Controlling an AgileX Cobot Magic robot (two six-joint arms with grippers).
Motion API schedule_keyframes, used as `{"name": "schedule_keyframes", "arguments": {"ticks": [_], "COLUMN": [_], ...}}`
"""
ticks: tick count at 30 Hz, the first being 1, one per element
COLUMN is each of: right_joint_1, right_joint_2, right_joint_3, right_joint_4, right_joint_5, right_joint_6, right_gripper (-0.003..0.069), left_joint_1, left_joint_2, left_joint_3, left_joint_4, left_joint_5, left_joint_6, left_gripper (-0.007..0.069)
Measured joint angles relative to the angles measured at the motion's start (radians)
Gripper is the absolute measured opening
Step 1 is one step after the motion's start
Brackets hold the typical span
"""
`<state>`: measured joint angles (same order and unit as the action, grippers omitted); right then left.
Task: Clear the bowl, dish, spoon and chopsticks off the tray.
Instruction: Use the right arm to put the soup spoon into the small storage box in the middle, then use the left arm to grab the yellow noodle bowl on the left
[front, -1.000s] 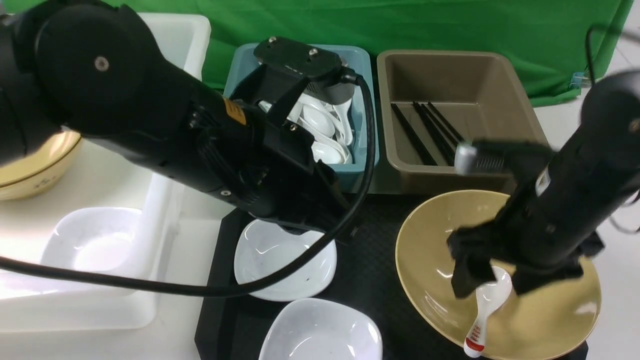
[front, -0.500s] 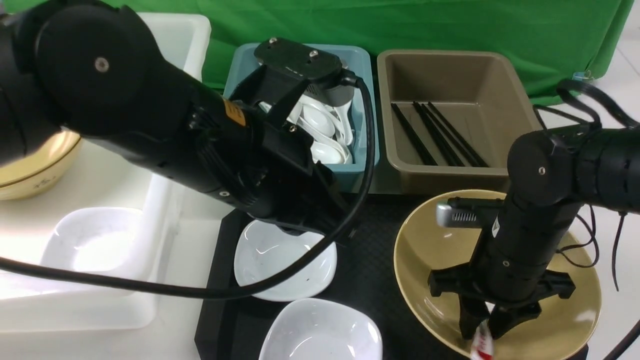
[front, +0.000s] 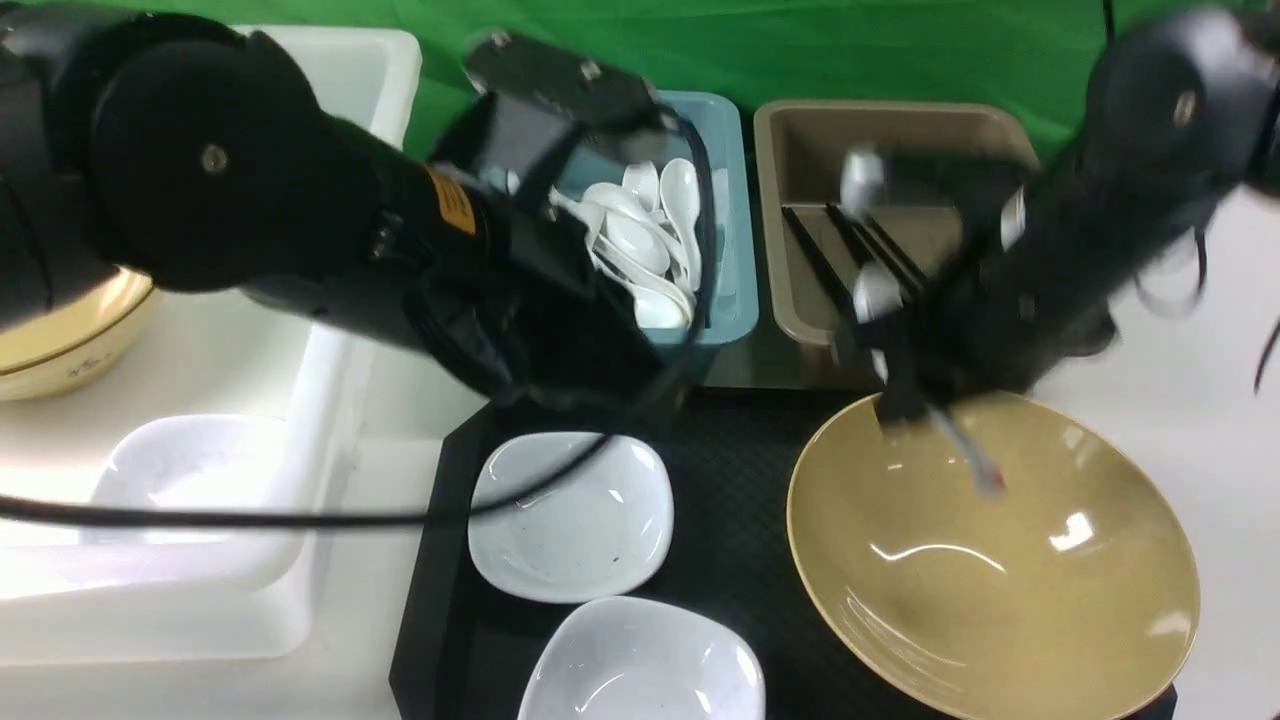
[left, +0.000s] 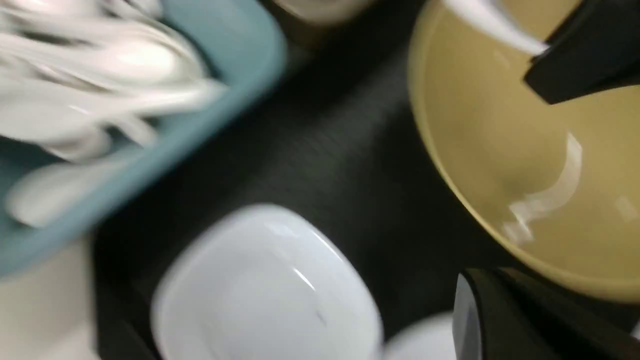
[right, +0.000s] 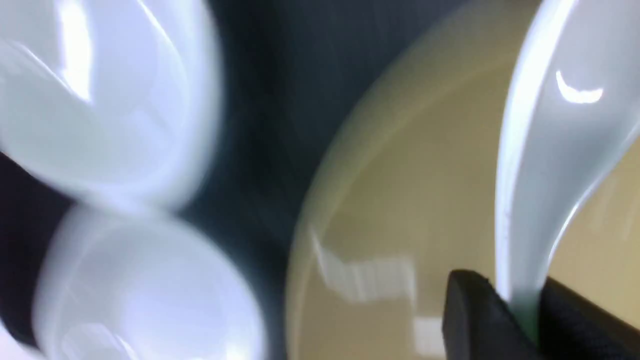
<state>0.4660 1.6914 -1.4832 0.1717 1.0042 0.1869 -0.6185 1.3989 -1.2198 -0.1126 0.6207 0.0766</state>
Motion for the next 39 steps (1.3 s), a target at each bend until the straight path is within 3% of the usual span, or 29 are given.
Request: {"name": "schedule_keyframes", "arguments": {"ticks": [2, 6, 11, 15, 16, 19, 20, 21, 23, 24, 26, 27, 28, 29, 30, 32, 35, 39], "right_joint_1": [-0.012, -0.022, -0.016, -0.012, -0.010, -0.006, -0.006, -0.005, -0.005, -0.005, -0.010, -0.013, -0.015, -0.020, -0.025, -0.027, -0.029, -0.043], "right_joint_2": [0.049, 0.207, 0.478, 0.632, 0.667, 0.724, 0.723, 0.721, 0.714, 0.696, 0.648, 0.613, 0.605, 0.542, 0.475, 0.414, 0.152, -0.040], "right_joint_3": [-0.153, -0.394, -0.693, -0.852, -0.890, -0.992, -0.997, -1.041, -1.076, -1.107, -1.110, -1.100, -1.093, -1.054, -0.998, -0.937, -0.602, -0.310], "right_joint_4": [0.001, 0.050, 0.146, 0.150, 0.150, 0.152, 0.152, 0.144, 0.127, 0.085, 0.036, 0.017, 0.015, 0.005, -0.002, -0.006, -0.082, -0.163], "right_joint_5": [-0.053, -0.084, -0.093, -0.096, -0.095, -0.035, -0.035, 0.039, 0.103, 0.163, 0.191, 0.198, 0.198, 0.201, 0.201, 0.201, 0.201, 0.200], "right_joint_6": [-0.041, -0.141, -0.216, -0.207, -0.206, -0.180, -0.180, -0.181, -0.181, -0.181, -0.187, -0.187, -0.187, -0.194, -0.209, -0.217, -0.237, -0.235], "right_gripper": [0.0071, 0.0071, 0.0071, 0.0127, 0.0176, 0.0435, 0.0447, 0.0532, 0.0561, 0.0545, 0.0430, 0.0318, 0.0268, 0.0136, 0.0076, 0.0048, 0.0010, 0.0001], "left_joint_1": [0.052, 0.141, 0.233, 0.254, 0.254, 0.254, 0.254, 0.254, 0.254, 0.254, 0.249, 0.243, 0.241, 0.220, 0.199, 0.173, 0.058, -0.002], "left_joint_2": [-0.002, -0.002, -0.002, -0.003, -0.003, -0.003, -0.003, -0.003, 0.000, 0.011, 0.037, 0.056, 0.056, 0.093, 0.116, 0.144, 0.224, 0.280], "left_joint_3": [0.000, 0.000, 0.000, 0.000, 0.000, 0.000, 0.000, -0.001, -0.001, -0.001, -0.002, -0.002, -0.002, -0.006, -0.012, -0.021, -0.083, -0.160], "left_joint_4": [0.047, 0.055, 0.055, 0.055, 0.055, 0.015, 0.012, -0.033, -0.083, -0.166, -0.287, -0.317, -0.323, -0.347, -0.352, -0.352, -0.342, -0.333], "left_joint_5": [-0.132, -0.239, -0.237, -0.194, -0.179, -0.118, -0.113, -0.092, -0.074, -0.036, 0.039, 0.068, 0.074, 0.115, 0.143, 0.165, 0.185, 0.184], "left_joint_6": [-0.077, -0.107, -0.123, -0.124, -0.124, -0.100, -0.097, -0.067, -0.039, 0.031, 0.118, 0.146, 0.146, 0.169, 0.177, 0.185, 0.189, 0.155], "left_gripper": [-0.0006, -0.0006, -0.0006, -0.0006, -0.0006, -0.0006, -0.0006, -0.0006, -0.0006, -0.0006, -0.0006, -0.0006, -0.0006, -0.0006, -0.0006, -0.0006, -0.0003, 0.0020]}}
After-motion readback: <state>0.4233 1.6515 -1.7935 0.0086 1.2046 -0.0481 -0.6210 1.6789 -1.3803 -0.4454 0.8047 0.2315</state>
